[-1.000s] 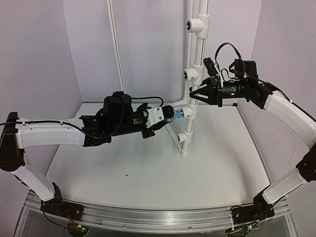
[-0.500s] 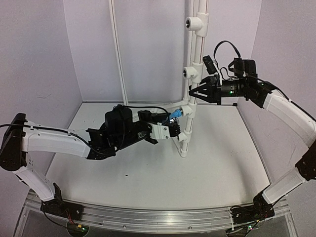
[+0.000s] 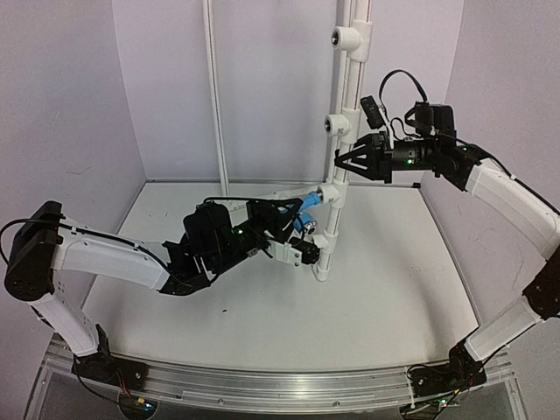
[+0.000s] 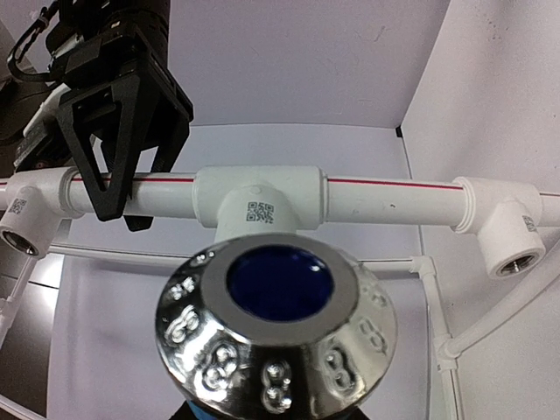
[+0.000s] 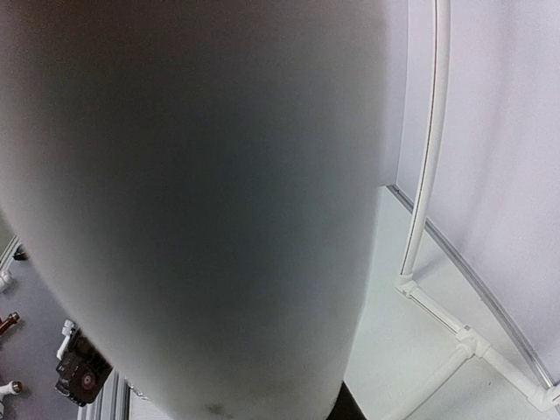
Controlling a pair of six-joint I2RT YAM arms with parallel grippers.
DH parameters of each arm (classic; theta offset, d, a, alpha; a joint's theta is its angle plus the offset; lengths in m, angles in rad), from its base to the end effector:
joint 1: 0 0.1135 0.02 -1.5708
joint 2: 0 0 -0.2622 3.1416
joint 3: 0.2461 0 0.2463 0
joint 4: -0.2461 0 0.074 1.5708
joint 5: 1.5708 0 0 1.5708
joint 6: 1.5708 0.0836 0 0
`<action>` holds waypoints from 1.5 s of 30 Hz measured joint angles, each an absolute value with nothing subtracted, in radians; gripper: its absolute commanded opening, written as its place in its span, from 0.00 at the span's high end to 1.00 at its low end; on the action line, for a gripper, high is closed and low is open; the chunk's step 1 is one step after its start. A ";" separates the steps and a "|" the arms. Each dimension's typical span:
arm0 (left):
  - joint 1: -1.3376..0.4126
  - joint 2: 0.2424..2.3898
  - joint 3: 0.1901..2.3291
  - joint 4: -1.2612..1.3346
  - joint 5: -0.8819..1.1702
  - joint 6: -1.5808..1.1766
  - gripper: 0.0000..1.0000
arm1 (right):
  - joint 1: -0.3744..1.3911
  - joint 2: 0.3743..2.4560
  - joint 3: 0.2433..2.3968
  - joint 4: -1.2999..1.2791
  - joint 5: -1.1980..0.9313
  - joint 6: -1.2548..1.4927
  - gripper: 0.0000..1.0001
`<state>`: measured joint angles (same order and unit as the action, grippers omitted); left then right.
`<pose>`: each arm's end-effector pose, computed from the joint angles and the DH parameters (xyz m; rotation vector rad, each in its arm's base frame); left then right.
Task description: Install the water faucets
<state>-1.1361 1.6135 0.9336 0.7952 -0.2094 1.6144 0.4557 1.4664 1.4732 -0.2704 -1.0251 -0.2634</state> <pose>0.1882 -0.3640 0.2899 1.4091 0.4560 0.5412 0.2779 0.2158 0.4053 -1.2692 1.3182 1.0648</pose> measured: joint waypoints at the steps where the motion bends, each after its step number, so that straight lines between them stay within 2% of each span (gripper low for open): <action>1: -1.135 1.613 0.933 0.797 -0.206 1.626 1.00 | 0.456 1.466 1.472 -0.270 -1.025 -0.264 1.00; 7: -1.129 1.604 0.929 0.788 -0.187 1.638 1.00 | 0.456 1.465 1.472 -0.272 -1.027 -0.268 1.00; 13: -1.134 1.528 0.920 0.668 -0.178 1.452 1.00 | 0.467 1.479 1.490 -0.283 -1.059 -0.266 1.00; 23: -1.139 1.349 0.921 0.314 -0.144 0.731 1.00 | 0.508 1.494 1.496 -0.301 -1.104 -0.279 1.00; 28: -1.070 1.318 0.921 0.196 -0.017 0.278 1.00 | 0.508 1.507 1.515 -0.308 -1.109 -0.281 1.00; 35: -0.917 1.264 0.866 0.261 0.184 -0.288 1.00 | 0.508 1.510 1.520 -0.312 -1.111 -0.290 1.00; 45: -0.841 1.336 0.905 0.369 0.551 -0.718 1.00 | 0.508 1.511 1.520 -0.323 -1.119 -0.320 1.00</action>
